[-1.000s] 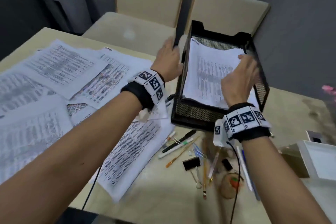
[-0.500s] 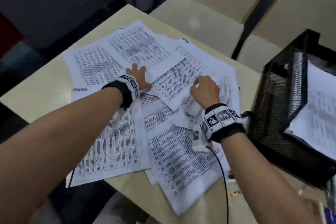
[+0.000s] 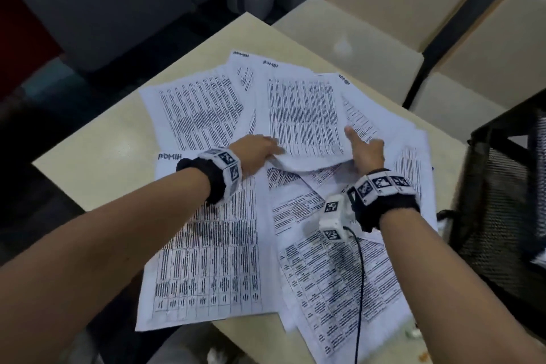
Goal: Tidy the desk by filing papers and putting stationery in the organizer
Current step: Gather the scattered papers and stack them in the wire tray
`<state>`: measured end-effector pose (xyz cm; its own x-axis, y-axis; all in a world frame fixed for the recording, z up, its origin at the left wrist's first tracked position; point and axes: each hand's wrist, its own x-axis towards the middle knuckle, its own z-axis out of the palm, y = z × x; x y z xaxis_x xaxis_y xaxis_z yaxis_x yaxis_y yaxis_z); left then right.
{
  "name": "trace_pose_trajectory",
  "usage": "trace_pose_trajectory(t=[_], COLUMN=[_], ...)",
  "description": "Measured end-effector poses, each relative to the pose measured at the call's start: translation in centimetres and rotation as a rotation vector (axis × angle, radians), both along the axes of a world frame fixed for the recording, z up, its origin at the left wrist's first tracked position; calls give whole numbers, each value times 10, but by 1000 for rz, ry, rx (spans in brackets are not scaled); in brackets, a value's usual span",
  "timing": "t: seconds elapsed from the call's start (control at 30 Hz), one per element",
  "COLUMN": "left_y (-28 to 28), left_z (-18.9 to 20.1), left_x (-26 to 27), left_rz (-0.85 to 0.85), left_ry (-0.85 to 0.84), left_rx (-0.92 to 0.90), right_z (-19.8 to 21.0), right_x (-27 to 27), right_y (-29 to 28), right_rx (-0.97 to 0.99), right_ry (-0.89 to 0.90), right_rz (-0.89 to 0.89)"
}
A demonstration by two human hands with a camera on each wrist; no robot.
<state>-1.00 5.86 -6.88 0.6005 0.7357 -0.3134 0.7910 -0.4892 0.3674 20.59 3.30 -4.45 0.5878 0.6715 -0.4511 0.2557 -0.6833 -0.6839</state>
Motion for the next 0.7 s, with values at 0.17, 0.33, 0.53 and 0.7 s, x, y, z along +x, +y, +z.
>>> trace_pose_trajectory(t=[0.17, 0.33, 0.53, 0.7], left_y=[-4, -2, -24, -31], left_z=[-5, 8, 0, 15], left_x=[-6, -34, -40, -28], left_rz=[30, 323, 267, 266], left_ry=[-73, 127, 382, 128], left_rx=[30, -118, -87, -86], right_z=[-12, -10, -18, -20], right_x=[13, 17, -19, -20], right_y=[-21, -36, -29, -42], right_rx=[-104, -151, -146, -93], right_ry=[-78, -235, -249, -181], right_rz=[-2, -117, 75, 151])
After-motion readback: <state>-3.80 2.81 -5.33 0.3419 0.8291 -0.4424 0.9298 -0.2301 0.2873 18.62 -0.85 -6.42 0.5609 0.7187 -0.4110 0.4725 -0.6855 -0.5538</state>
